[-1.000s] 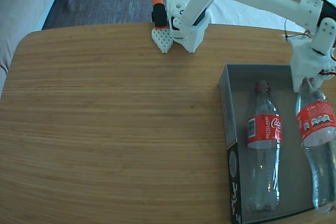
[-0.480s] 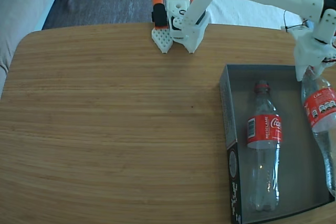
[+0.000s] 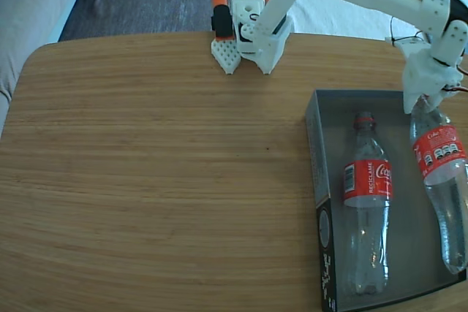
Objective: Grasp the bottles and put them in the box.
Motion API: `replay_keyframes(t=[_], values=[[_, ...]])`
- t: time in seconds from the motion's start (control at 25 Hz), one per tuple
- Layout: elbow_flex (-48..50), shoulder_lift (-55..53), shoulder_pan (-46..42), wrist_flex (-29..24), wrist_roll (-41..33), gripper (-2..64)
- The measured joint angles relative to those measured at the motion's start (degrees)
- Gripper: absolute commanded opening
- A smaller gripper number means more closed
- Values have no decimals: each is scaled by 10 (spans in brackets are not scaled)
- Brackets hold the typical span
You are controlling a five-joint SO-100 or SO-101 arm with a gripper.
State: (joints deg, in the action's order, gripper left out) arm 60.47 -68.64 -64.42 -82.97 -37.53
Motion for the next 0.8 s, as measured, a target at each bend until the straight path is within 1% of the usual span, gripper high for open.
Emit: replay_keyframes(t=[0.16,0.48,0.56,0.8], values=[[0,0,0,0,0,149],[0,0,16,0,9,268],[0,0,16,0,25,278],[0,0,25,0,26,279]])
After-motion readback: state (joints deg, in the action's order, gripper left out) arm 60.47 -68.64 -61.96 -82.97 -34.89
